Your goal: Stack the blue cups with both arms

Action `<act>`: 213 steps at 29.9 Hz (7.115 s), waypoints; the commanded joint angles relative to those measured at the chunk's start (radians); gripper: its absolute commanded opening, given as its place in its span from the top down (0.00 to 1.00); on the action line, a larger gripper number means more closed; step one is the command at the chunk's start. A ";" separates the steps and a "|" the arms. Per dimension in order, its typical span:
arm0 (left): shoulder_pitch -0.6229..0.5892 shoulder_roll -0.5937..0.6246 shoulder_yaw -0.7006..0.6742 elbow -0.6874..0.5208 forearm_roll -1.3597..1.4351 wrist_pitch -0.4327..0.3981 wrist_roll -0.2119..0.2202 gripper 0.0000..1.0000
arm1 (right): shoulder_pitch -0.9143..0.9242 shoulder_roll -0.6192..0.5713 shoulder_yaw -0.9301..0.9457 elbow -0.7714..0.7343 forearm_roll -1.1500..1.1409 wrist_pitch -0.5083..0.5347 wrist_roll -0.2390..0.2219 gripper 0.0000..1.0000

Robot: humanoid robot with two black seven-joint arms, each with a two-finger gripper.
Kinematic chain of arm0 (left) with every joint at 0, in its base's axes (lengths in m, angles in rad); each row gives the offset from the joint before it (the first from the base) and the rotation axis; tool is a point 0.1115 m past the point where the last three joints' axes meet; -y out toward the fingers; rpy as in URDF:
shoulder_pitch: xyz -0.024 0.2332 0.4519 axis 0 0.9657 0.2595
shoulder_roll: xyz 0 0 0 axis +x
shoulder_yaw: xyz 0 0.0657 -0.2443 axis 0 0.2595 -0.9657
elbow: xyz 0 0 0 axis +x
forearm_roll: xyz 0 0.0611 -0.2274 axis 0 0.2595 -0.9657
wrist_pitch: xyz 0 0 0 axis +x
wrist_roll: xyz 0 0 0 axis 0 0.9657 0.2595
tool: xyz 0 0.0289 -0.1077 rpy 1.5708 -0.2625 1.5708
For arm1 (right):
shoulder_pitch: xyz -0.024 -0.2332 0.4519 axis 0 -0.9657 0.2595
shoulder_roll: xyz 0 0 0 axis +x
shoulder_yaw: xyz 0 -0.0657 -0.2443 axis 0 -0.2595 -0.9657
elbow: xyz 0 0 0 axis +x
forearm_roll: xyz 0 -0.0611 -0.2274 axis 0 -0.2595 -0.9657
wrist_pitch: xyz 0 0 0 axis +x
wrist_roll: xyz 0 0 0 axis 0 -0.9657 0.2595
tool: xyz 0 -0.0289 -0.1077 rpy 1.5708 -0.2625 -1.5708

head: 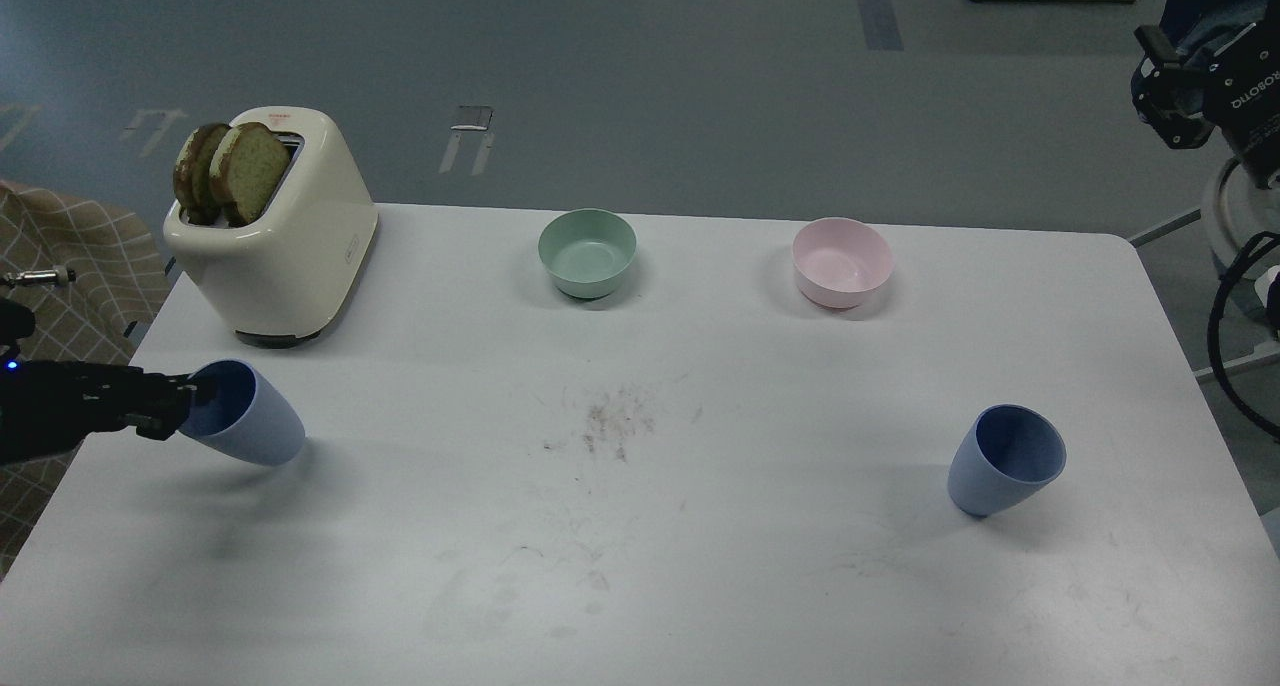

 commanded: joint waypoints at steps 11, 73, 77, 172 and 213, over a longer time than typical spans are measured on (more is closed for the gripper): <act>-0.350 -0.222 0.005 -0.165 0.147 -0.220 0.000 1.00 | 0.219 0.008 -0.124 0.000 -0.014 0.000 -0.002 0.00; -0.688 -0.935 0.384 0.102 0.231 -0.334 0.181 0.43 | 0.372 0.031 -0.243 0.029 -0.018 0.000 -0.004 0.00; -0.720 -0.914 0.361 0.087 0.156 -0.334 0.178 0.17 | 0.365 0.010 -0.243 0.038 -0.017 0.000 -0.004 0.00; -0.597 -0.779 0.022 0.250 -0.720 -0.275 0.211 0.04 | -0.540 -0.484 -0.161 0.707 -1.150 0.000 -0.010 1.00; -0.584 -0.781 0.029 0.266 -0.705 -0.276 0.211 0.04 | 0.765 -0.142 -1.104 0.702 -1.181 0.000 0.030 1.00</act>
